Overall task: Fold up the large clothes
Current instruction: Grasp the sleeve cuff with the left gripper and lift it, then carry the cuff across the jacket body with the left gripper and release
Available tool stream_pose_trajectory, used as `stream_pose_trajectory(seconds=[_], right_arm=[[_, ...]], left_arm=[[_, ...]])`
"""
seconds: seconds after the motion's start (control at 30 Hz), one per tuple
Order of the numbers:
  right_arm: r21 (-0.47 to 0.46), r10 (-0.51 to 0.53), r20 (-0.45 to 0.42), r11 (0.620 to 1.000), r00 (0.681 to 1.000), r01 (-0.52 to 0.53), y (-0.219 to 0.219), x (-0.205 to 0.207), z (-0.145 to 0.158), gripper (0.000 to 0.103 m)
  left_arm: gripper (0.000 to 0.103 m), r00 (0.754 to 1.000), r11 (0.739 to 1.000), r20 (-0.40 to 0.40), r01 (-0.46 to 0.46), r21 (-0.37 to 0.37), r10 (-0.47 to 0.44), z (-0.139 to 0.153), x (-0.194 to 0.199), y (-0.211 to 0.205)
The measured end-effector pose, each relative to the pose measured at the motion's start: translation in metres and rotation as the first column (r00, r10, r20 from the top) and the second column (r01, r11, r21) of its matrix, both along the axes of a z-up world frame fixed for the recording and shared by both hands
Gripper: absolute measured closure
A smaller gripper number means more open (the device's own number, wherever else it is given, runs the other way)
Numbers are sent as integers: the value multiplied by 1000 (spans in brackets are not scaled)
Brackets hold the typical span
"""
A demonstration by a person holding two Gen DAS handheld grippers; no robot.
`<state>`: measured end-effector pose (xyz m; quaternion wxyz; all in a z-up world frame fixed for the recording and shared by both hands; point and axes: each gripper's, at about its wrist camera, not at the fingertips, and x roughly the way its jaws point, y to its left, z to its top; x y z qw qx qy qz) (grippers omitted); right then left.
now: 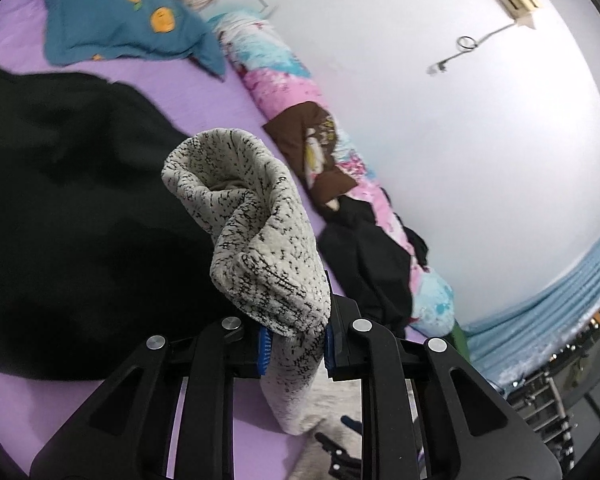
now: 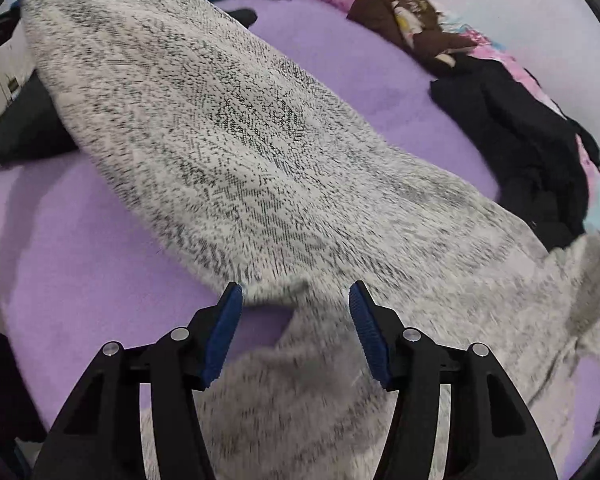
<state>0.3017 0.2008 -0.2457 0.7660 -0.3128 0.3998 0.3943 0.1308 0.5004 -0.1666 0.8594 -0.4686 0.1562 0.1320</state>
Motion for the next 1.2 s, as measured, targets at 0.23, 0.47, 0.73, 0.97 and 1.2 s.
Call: stream_pose_trajectory(seconds=[0.23, 0.47, 0.73, 0.97, 1.2], right_arm=[[61, -107, -65, 992, 992, 111, -66, -1, 7, 48], [99, -169, -76, 979, 983, 176, -131, 5, 23, 48], [125, -236, -80, 961, 968, 245, -213, 5, 29, 48], [193, -318, -162, 918, 934, 346, -278, 15, 21, 48], [235, -370, -190, 882, 909, 408, -324, 18, 10, 48]], left_arm=[[85, 995, 997, 67, 70, 14, -71, 52, 23, -43], [85, 984, 981, 74, 153, 121, -163, 103, 56, -106], [85, 955, 945, 55, 277, 171, -290, 128, 104, -193], [85, 928, 914, 34, 358, 192, -371, 131, 146, -262], [85, 906, 882, -22, 416, 223, -422, 117, 180, -323]])
